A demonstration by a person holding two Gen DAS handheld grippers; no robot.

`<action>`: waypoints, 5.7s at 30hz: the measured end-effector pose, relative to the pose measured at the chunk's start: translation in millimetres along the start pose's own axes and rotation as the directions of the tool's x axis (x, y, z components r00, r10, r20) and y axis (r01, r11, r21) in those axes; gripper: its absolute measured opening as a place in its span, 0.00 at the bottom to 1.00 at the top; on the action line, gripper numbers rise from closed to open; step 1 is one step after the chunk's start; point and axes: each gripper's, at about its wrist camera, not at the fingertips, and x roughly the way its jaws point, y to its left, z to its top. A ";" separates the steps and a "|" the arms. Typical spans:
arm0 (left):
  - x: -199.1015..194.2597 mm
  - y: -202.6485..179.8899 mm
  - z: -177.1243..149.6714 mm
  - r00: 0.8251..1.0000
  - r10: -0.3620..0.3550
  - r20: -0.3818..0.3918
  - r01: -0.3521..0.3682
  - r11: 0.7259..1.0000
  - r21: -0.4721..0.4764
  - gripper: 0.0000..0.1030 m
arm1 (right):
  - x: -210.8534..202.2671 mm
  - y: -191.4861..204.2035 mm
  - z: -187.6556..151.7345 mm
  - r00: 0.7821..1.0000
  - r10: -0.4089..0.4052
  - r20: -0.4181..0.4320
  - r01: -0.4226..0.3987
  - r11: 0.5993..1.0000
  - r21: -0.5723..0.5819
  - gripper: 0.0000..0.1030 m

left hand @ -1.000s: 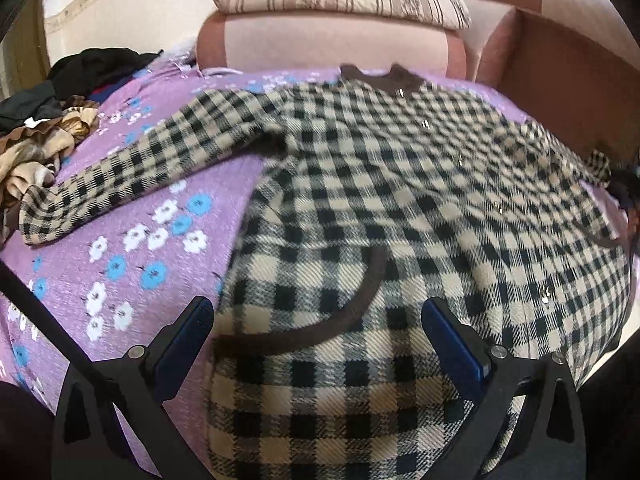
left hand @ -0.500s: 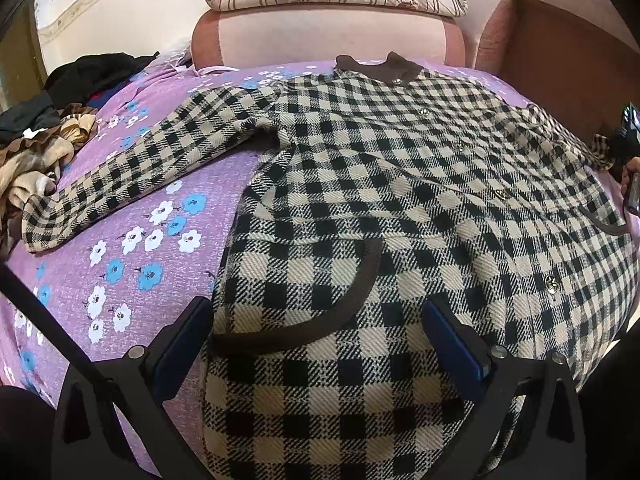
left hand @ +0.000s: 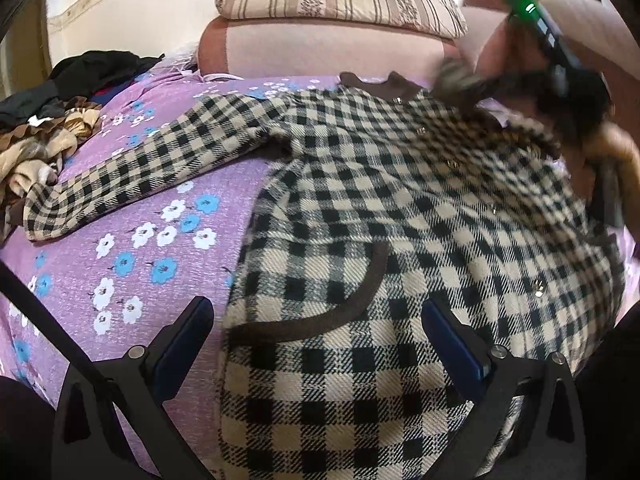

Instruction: Fold large clothes

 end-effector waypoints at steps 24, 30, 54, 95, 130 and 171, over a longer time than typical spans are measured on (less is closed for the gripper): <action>148.3 -32.5 161.0 0.946 -0.276 -0.167 0.228 0.938 -0.261 0.94 | -86.5 -96.4 -88.2 0.999 0.040 -0.022 -0.027 0.907 0.421 0.65; 179.3 -41.0 188.3 0.922 -0.300 -0.244 0.221 0.927 -0.303 0.11 | -75.0 -130.7 -98.4 0.995 -0.074 -0.068 0.098 0.874 0.476 0.65; 160.2 47.3 172.6 0.988 -0.023 -0.155 -0.012 0.975 -0.221 0.30 | -32.4 -114.7 -67.8 0.994 -0.016 -0.108 0.056 0.923 0.381 0.67; 161.3 39.7 157.0 0.998 0.029 -0.058 -0.037 0.988 -0.150 0.41 | 71.8 -154.4 21.5 0.954 -0.104 -0.279 0.216 0.888 0.407 0.06; 24.5 223.8 113.4 0.933 0.359 -0.033 -0.344 0.860 -0.378 0.68 | -34.3 -114.7 -104.4 0.975 -0.020 -0.221 0.132 0.852 0.506 0.35; -58.5 378.3 23.0 0.852 0.509 -0.119 -0.394 0.477 -0.786 0.49 | -24.2 -77.4 -100.6 0.971 -0.119 -0.209 0.191 0.910 0.369 0.49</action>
